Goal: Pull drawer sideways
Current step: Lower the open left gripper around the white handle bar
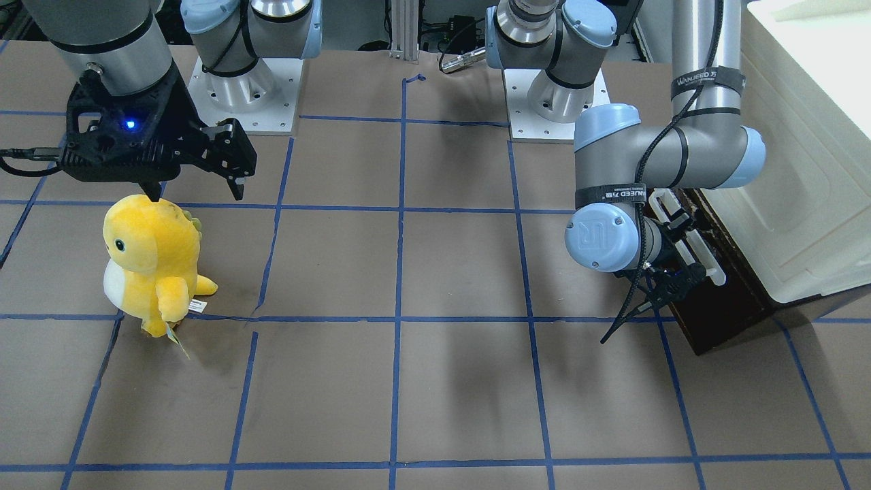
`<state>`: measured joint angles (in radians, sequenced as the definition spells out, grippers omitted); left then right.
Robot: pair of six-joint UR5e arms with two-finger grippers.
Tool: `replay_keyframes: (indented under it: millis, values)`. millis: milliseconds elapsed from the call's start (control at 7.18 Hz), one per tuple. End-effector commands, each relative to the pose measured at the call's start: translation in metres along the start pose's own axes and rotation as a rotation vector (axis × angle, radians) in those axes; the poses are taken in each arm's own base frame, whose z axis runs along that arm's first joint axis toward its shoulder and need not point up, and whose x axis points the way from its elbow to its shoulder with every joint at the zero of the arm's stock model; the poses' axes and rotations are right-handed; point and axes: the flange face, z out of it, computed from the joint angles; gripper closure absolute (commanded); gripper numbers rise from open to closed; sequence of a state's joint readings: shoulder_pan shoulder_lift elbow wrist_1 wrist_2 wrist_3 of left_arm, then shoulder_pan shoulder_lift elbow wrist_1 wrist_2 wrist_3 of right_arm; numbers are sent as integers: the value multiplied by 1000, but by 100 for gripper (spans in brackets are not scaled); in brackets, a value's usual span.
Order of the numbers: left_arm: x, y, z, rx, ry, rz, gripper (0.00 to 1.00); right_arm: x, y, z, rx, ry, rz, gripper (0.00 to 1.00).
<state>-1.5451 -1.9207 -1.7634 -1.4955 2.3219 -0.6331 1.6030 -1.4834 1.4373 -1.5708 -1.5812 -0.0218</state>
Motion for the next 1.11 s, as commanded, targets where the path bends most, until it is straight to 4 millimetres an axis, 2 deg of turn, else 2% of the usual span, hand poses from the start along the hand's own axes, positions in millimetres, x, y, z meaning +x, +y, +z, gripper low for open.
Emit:
replay_keyframes:
  millis: [0,557,975]
  values:
    - [0,1,1,-1,-1,4,31,0,0,0,0,0,0,0]
    - [-3,0,0,0,-1,1,31,0,0,0,0,0,0,0]
    - [-6,-5,7,-16,-1,-20,30,0,0,0,0,-1,0,0]
